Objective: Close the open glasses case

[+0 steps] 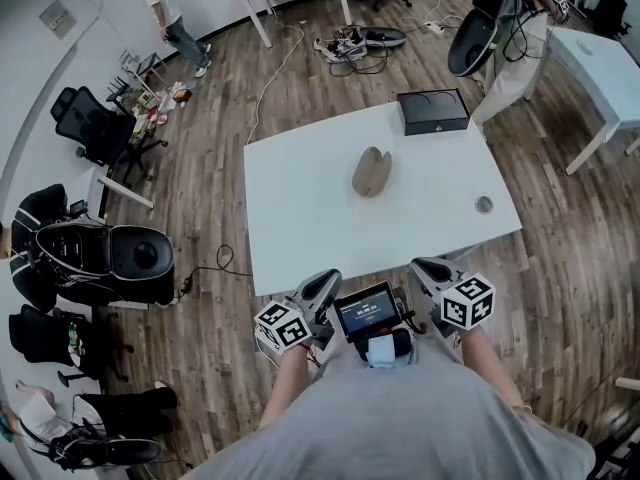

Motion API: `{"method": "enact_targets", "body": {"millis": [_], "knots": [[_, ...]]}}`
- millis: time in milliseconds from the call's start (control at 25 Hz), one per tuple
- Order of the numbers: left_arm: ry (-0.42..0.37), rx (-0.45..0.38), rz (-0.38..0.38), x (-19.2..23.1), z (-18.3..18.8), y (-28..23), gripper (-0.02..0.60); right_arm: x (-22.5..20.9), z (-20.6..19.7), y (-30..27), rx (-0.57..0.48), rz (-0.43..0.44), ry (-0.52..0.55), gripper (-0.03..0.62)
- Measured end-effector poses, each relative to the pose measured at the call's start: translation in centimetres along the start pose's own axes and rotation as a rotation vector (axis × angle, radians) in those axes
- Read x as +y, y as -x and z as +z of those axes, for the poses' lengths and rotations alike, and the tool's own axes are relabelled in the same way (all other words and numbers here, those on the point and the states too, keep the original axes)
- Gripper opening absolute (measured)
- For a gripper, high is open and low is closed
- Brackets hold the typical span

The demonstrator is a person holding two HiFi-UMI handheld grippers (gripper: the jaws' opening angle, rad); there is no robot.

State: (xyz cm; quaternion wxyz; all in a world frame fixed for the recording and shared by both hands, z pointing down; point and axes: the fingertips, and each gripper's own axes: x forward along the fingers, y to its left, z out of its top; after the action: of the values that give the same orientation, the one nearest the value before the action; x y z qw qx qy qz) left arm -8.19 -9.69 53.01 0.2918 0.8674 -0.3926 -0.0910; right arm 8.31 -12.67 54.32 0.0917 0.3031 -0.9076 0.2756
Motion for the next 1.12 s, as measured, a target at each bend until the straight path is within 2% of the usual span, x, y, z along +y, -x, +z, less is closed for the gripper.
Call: {"method": "enact_targets", "body": {"millis": [280,400,600,720,800,920,1120], "knots": [[0.013,0.017,-0.024,1.5,0.8,0.3,0.020,-0.9,0.1,-2.0,-0.026,-0.050,-0.083,0.035],[0.011,0.073,-0.023,3.4,0.2,0.2,0.020,-1.9,0.0,-4.0,-0.006,-0.064,-0.103,0.035],[-0.114,0.247,-0.039,6.7,1.4,-2.5,0.021,-4.3,1.1,-9.1,0.040,-0.117,-0.152,0.037],[-0.173,0.273,-0.048,7.3,2.6,-4.8,0.021,-7.1,2.3,-12.8,0.047,-0.174,-0.202,0.056],[-0.161,0.268,-0.055,7.4,2.5,-5.7,0.021,-9.2,3.2,-15.1,0.038,-0.223,-0.267,0.129],[-0.106,0.281,-0.055,7.9,0.9,-5.5,0.021,-12.5,4.2,-17.6,0.016,-0.342,-0.325,0.138],[-0.005,0.320,-0.018,10.3,-1.9,-2.5,0.021,-16.0,4.3,-20.2,0.036,-0.536,-0.319,0.138]]}}
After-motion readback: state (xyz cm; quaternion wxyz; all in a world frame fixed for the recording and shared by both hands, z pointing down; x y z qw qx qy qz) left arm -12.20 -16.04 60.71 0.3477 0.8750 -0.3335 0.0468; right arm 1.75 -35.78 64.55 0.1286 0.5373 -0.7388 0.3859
